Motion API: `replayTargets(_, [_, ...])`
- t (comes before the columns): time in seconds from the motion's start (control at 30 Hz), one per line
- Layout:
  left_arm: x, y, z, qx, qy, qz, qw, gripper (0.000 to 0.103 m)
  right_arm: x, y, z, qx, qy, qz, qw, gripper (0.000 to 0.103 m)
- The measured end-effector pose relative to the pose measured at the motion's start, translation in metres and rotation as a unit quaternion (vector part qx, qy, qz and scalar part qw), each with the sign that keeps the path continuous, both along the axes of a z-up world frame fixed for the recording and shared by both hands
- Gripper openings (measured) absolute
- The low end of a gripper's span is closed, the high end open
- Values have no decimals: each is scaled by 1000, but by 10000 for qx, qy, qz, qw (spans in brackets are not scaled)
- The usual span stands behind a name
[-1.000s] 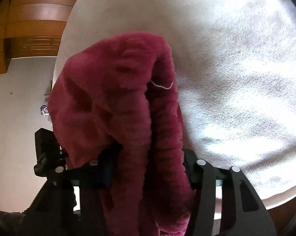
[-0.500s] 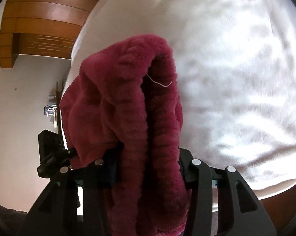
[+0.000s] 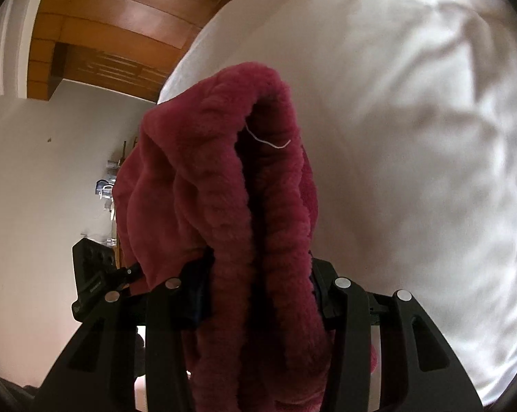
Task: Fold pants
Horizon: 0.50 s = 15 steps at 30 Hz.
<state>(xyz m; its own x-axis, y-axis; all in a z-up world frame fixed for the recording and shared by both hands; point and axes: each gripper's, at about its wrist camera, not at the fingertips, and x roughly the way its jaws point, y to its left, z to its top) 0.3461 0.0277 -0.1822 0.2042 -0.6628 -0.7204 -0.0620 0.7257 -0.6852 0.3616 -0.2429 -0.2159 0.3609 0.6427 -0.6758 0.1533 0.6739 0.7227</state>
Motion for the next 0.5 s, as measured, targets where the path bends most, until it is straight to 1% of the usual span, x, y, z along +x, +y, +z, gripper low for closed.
replayTargets(0.1, [24, -15, 8, 61, -144, 192, 9997, 66, 35, -5, 7, -38, -143, 112, 9998, 45])
replayTargets(0.2, [50, -16, 10, 95, -257, 347, 9990, 66, 46, -4, 10, -73, -264, 207, 9994, 45])
replayTargets(0.23, [59, -20, 11, 98, -290, 387, 9988, 66, 40, -10, 15, -82, -298, 225, 9993, 45])
replayTargets(0.3, [76, -21, 12, 131, -359, 464, 9982, 67, 45, -9, 14, -101, -362, 275, 9989, 45])
replayTargets(0.37, [91, -21, 11, 193, -403, 524, 9976, 67, 42, -6, 13, -127, -401, 315, 9986, 45])
replayTargets(0.5, [113, -29, 8, 322, -471, 577, 9967, 67, 38, -3, 3, -138, -416, 345, 9984, 45])
